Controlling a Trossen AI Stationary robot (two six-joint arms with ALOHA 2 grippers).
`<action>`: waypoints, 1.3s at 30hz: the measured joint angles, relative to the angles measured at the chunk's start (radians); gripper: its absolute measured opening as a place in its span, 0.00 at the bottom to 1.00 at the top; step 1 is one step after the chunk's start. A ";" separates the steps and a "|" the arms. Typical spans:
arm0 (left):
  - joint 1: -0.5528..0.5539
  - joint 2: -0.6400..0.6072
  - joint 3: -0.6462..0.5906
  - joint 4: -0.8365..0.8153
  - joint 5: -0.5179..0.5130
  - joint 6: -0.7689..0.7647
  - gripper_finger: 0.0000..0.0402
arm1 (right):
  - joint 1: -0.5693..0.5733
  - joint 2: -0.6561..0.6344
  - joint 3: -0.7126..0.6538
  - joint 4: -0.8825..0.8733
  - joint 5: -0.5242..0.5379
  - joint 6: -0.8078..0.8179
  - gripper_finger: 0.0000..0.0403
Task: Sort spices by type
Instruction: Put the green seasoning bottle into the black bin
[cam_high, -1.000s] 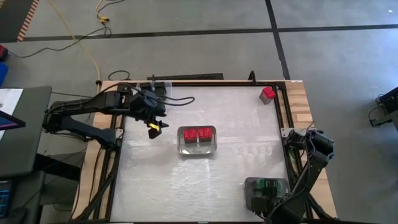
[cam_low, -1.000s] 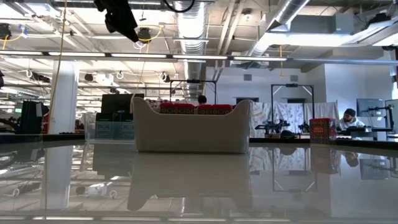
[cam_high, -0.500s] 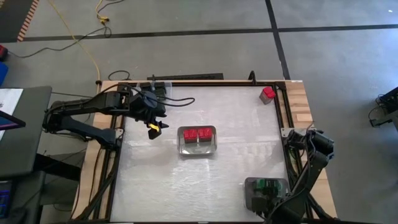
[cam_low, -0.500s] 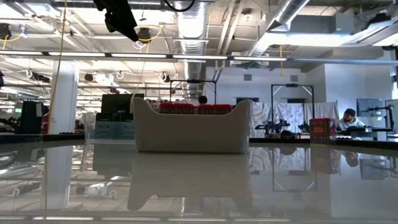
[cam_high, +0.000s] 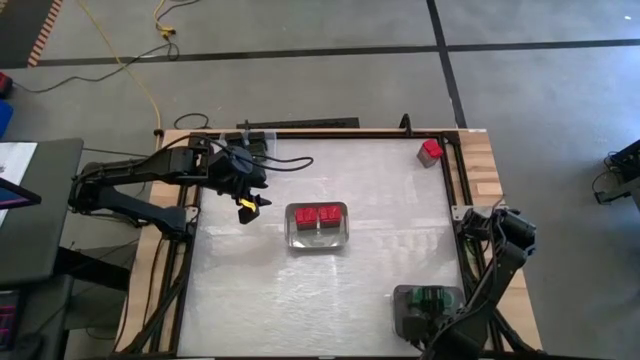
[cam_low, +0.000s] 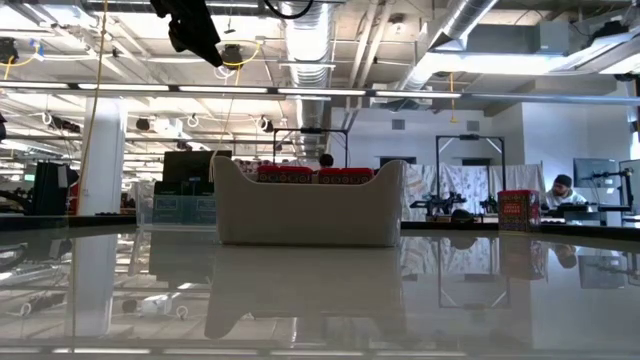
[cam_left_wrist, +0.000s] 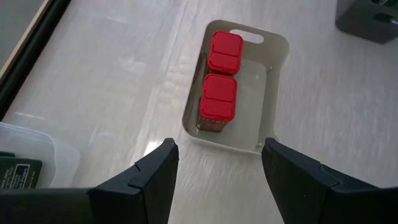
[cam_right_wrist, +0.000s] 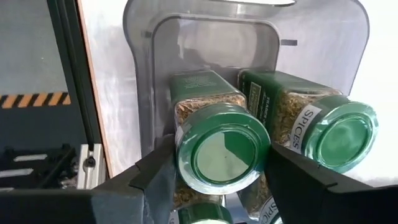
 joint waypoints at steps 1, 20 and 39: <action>0.000 0.000 0.000 0.000 0.000 0.000 0.55 | 0.000 0.000 0.000 -0.001 0.000 -0.005 0.61; 0.000 0.000 0.000 0.000 0.000 0.001 0.55 | 0.001 0.000 0.000 -0.007 -0.002 -0.005 0.66; 0.000 0.000 0.000 0.000 0.000 0.001 0.55 | 0.001 0.000 0.042 -0.069 -0.002 -0.006 0.68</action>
